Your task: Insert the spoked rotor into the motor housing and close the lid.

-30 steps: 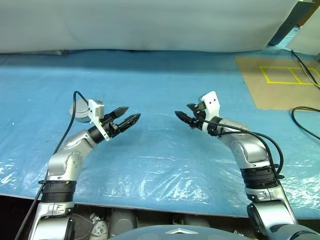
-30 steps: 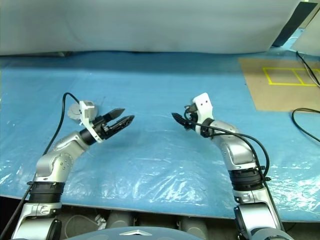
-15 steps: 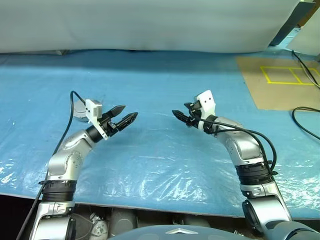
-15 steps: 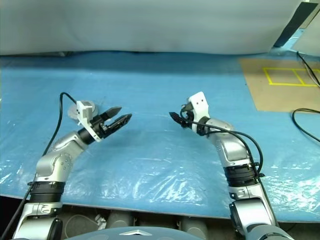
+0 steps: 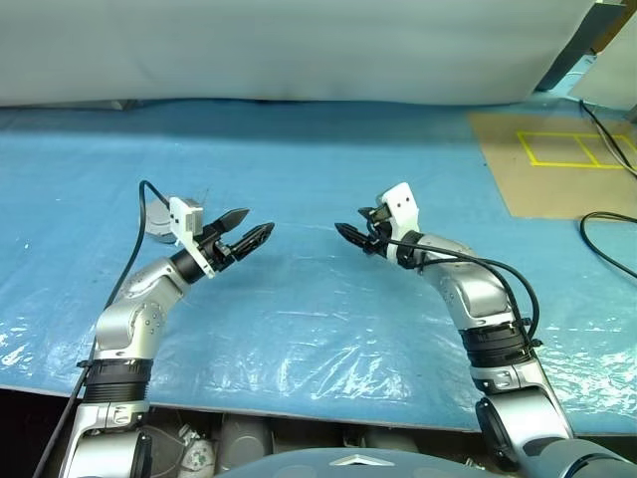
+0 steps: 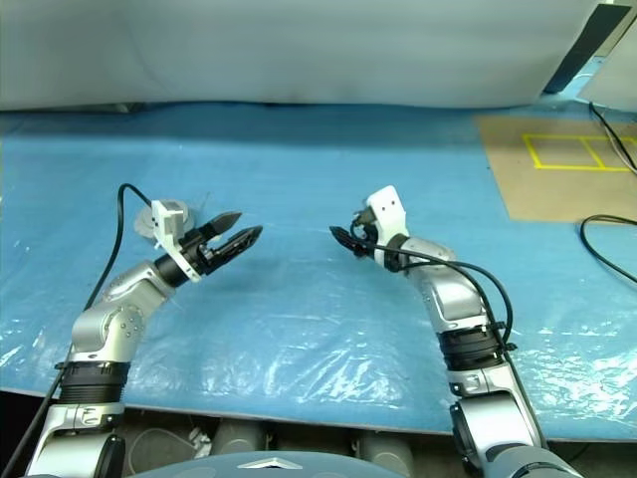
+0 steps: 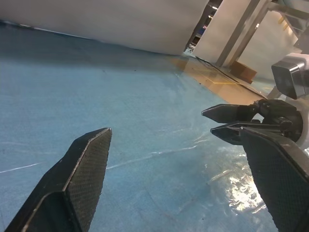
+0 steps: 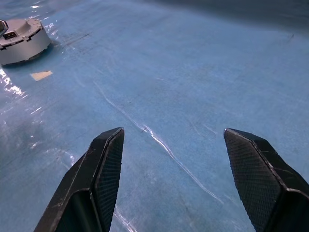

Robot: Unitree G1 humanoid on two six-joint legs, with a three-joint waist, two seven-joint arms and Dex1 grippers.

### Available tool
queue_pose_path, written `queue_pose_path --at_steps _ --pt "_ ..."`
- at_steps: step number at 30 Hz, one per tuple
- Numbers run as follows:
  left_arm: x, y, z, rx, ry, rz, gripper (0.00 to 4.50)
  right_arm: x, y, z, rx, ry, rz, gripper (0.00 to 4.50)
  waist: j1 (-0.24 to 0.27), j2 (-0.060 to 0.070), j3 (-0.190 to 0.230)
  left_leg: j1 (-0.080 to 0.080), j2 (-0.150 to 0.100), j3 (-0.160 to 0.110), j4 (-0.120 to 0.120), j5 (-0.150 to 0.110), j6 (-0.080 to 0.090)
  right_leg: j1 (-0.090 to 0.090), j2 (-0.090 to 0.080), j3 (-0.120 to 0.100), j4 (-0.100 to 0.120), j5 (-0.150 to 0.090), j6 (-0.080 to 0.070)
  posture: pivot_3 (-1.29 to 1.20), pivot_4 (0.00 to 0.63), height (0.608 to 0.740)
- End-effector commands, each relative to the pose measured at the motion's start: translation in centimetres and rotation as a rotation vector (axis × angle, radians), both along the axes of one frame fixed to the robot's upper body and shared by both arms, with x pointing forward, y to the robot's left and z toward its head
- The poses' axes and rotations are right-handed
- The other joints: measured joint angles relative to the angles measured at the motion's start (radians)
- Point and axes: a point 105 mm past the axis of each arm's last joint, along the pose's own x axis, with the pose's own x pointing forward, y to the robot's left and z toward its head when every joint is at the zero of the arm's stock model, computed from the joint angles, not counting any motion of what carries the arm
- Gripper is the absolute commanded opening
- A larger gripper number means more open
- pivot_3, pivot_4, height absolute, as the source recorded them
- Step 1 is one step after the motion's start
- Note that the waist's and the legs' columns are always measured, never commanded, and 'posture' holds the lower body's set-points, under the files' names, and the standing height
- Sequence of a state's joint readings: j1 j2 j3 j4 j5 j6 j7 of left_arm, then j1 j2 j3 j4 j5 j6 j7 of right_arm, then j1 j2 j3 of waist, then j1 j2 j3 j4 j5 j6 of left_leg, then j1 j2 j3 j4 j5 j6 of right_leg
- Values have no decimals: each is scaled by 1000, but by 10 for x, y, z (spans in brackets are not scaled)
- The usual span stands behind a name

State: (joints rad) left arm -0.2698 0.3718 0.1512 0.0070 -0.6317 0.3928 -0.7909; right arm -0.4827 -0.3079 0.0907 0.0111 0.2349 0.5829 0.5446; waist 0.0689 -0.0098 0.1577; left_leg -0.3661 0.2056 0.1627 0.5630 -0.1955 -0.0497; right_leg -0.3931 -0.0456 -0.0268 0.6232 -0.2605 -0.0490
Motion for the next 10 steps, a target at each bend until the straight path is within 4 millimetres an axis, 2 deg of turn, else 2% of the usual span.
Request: queue_pose_path --at_steps 1,10 --pt "-1 3 13 12 -62 7 4466 0 4 18 17 -66 20 3434 0 0 0 0 0 0 0 0 0 0 0 0 0 0 0 0 150 740" --pt "-3 11 8 32 -55 33 4466 -3 -3 13 -7 -61 2 3434 0 0 0 0 0 0 0 0 0 0 0 0 0 0 0 0 150 740"
